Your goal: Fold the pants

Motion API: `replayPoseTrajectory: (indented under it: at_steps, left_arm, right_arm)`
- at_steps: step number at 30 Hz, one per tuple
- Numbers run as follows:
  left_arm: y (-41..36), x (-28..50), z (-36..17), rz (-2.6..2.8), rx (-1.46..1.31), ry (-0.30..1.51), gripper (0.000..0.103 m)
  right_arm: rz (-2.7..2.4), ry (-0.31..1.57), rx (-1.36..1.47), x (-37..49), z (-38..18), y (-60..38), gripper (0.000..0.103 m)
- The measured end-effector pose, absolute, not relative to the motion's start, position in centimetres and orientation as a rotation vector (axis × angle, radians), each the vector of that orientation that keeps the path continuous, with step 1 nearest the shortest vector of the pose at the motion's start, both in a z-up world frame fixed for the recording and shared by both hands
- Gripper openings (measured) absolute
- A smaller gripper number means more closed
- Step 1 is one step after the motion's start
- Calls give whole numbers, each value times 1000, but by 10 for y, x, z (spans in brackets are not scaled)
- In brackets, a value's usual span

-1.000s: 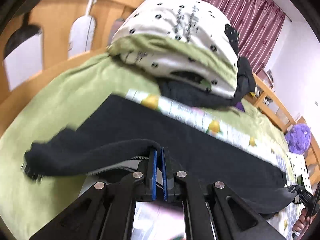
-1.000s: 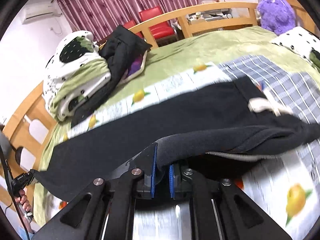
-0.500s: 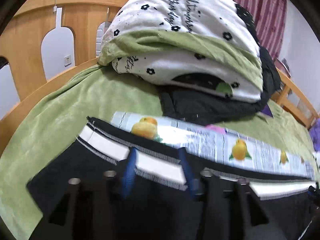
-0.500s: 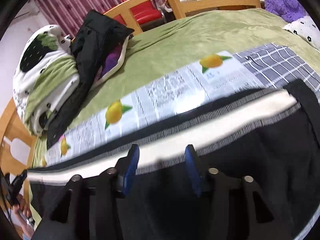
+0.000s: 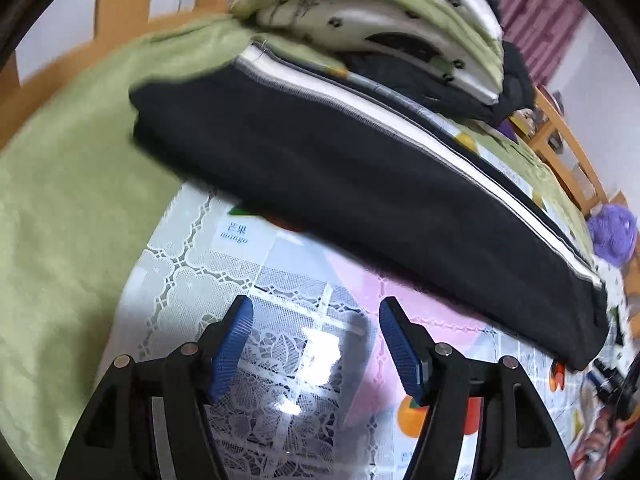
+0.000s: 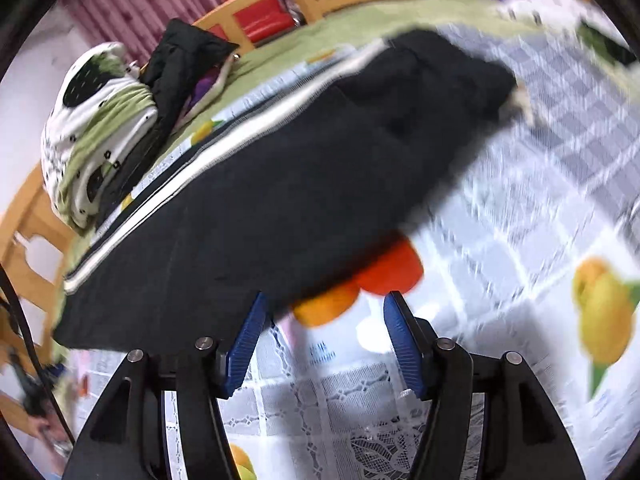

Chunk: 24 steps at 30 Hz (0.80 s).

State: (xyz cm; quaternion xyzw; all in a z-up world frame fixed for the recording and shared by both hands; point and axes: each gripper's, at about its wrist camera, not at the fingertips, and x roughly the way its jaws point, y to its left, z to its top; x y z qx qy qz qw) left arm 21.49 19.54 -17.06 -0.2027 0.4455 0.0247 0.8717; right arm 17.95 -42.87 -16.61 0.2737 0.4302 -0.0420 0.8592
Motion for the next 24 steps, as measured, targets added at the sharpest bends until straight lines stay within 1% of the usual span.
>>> replayPoseTrajectory:
  at_steps: [2, 6, 7, 11, 12, 13, 14, 15, 16, 18, 21, 24]
  left_arm:
    - [200, 221, -167, 19, -478, 887, 63]
    - [215, 250, -177, -18, -662, 870, 63]
    - [217, 257, -178, -18, -686, 855, 62]
    - [222, 281, -183, 44, -779, 807, 61]
    - [222, 285, -183, 59, -807, 795, 56]
    - [222, 289, -184, 77, -825, 790, 42]
    - [224, 291, -185, 90, -823, 798, 32]
    - [224, 297, -184, 107, -803, 817, 14]
    - [225, 299, -181, 101, -782, 821, 12]
    - [221, 291, -159, 77, -706, 795, 12]
    - [212, 268, -125, 39, -610, 794, 12]
    - [203, 228, -108, 21, -563, 816, 12]
  right_arm:
    - [-82, 868, 627, 188, -166, -434, 61]
    - [-88, 853, 706, 219, -173, -445, 62]
    - [-78, 852, 723, 228, -176, -448, 62]
    - [-109, 809, 771, 267, -183, -458, 61]
    - [-111, 804, 784, 272, -184, -459, 60]
    - [-120, 801, 786, 277, -184, -459, 53]
    - [-151, 813, 771, 283, -187, -459, 31]
    - [-148, 817, 767, 286, -189, -459, 21]
    - [-142, 817, 769, 286, -188, -460, 18]
    - [-123, 797, 788, 272, -172, -465, 14]
    - [-89, 779, 792, 241, -146, -469, 14]
    - [-102, 798, 693, 205, -120, -465, 14]
